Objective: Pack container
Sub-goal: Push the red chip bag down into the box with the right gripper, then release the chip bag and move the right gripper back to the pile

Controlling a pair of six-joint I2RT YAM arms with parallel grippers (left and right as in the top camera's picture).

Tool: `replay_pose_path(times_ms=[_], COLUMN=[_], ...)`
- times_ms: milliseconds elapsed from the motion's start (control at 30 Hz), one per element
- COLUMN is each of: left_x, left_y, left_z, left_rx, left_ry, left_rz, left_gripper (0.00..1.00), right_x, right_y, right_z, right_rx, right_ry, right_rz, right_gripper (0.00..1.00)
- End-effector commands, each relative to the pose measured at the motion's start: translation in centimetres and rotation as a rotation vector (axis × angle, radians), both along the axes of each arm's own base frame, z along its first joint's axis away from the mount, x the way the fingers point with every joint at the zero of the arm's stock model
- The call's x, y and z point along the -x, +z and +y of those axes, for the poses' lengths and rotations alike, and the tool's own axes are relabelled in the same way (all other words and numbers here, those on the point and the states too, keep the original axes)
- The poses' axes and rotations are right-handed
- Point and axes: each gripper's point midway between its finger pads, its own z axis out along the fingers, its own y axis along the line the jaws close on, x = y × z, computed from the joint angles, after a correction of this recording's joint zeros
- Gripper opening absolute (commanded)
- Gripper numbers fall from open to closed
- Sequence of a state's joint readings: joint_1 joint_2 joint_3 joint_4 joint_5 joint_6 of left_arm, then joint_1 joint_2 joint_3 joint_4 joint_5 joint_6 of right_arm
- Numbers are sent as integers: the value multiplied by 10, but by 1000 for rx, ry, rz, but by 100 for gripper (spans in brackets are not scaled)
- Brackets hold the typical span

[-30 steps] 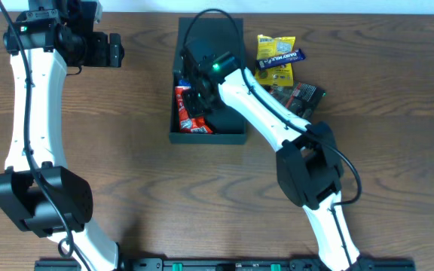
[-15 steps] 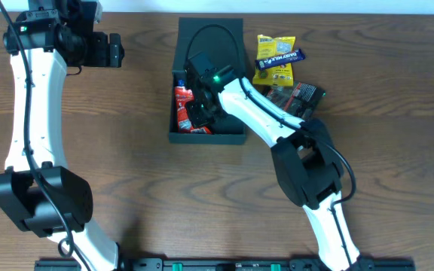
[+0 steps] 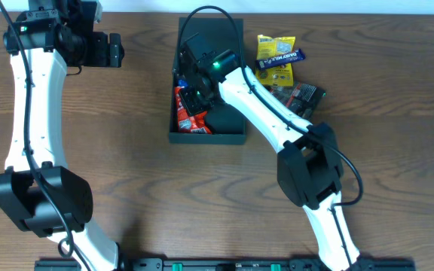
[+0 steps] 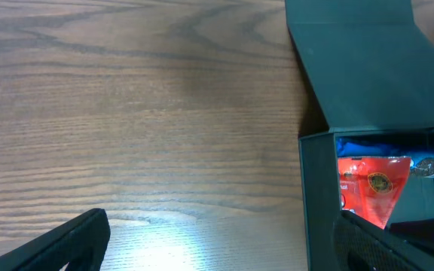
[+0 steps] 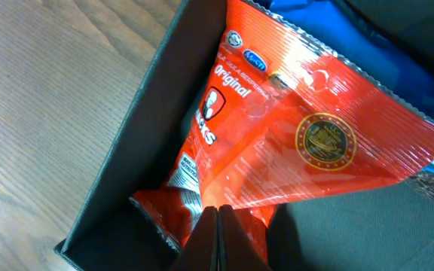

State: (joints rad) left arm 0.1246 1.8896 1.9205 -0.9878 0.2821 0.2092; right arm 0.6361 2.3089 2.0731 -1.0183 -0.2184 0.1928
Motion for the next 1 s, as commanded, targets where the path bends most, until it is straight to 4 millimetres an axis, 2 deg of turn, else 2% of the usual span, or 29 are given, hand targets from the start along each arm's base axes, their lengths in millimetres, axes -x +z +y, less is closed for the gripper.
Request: replay_pose_path(times_ms=[0, 233, 300, 533, 633, 767, 800, 867, 900, 967], left_x=[0, 0, 0, 0, 0, 0, 0, 0, 0, 0], left_y=[-3, -3, -3, -3, -3, -3, -3, -4, -4, -4], left_z=[3, 4, 4, 4, 4, 4, 4, 4, 4, 4], left_rx=[7, 4, 4, 4, 4, 4, 4, 5, 5, 5], left_ry=[13, 15, 15, 15, 15, 15, 15, 14, 15, 14], left_rz=[10, 10, 10, 10, 10, 10, 11, 12, 12, 12], left_gripper=[96, 95, 95, 96, 95, 95, 95, 95, 95, 95], right_x=[5, 18, 20, 17, 13, -1, -6, -20, -32, -53], right_y=[-15, -71, -80, -77, -64, -15, 3, 31, 45, 57], right_z=[4, -2, -3, 0, 1, 0, -2, -13, -26, -54], right_rx=[6, 82, 92, 81, 67, 12, -7, -19, -4, 40], right_ry=[36, 41, 42, 49, 46, 48, 39, 4, -50, -175], right_rz=[24, 132, 149, 131, 111, 22, -15, -89, -137, -190], right_gripper=[1, 1, 1, 1, 1, 1, 1, 1, 1, 1])
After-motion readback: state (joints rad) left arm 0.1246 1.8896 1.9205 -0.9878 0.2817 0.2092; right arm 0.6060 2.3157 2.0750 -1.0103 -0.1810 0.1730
